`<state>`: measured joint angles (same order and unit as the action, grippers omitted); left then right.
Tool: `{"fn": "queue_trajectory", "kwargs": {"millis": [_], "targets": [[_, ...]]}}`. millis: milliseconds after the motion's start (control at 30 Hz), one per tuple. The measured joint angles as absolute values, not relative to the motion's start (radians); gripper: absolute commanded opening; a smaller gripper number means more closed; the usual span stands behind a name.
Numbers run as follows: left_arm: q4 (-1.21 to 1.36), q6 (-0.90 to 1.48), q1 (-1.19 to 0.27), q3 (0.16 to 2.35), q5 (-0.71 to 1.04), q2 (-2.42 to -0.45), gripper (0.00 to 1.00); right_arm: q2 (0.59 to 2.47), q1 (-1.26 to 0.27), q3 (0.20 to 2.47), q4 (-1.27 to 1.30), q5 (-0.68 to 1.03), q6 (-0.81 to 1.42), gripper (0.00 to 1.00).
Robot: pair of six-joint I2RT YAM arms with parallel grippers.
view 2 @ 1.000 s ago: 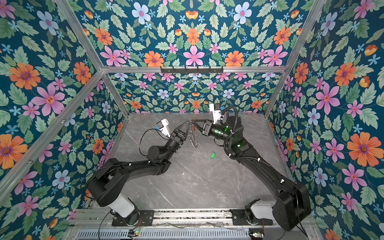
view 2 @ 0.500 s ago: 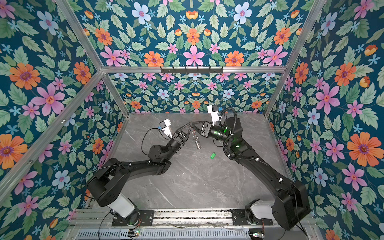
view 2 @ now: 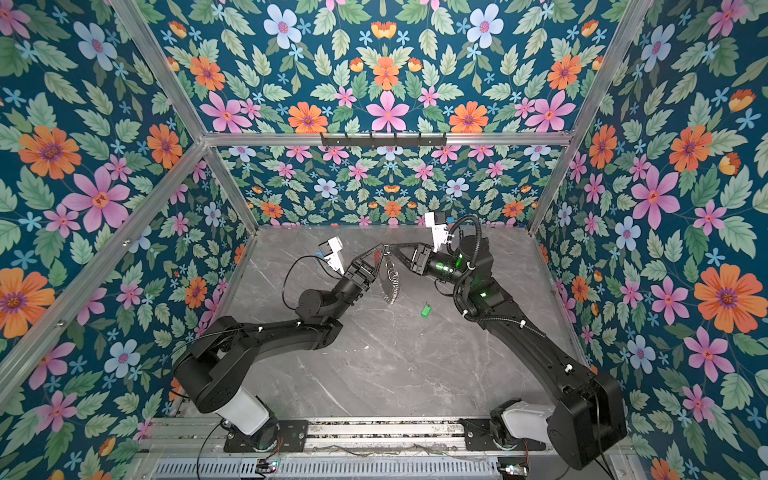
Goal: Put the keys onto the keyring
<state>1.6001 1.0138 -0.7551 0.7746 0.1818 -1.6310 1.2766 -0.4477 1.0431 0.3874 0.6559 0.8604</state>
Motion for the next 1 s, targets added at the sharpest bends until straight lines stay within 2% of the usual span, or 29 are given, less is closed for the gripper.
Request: {"fn": "queue_trajectory", "kwargs": {"millis": [333,633,700,800,1000], "targets": [[1.602,1.018,-0.755,0.779,0.182,-1.64,0.0,1.289,-0.447,1.035,0.446,0.689,0.896,0.21],[1.606,1.021,-0.755,0.783,0.181,-1.645,0.0,1.303,-0.455,1.033,0.463,0.694,0.911,0.2],[1.608,1.021,-0.755,0.784,0.181,-1.645,0.0,1.304,-0.455,1.033,0.47,0.694,0.912,0.17],[1.621,1.024,-0.755,0.789,0.181,-1.652,0.0,1.31,-0.455,1.033,0.476,0.688,0.912,0.04],[1.625,1.047,-0.754,0.791,0.169,-1.657,0.0,1.312,-0.456,1.035,0.475,0.685,0.907,0.0]]}}
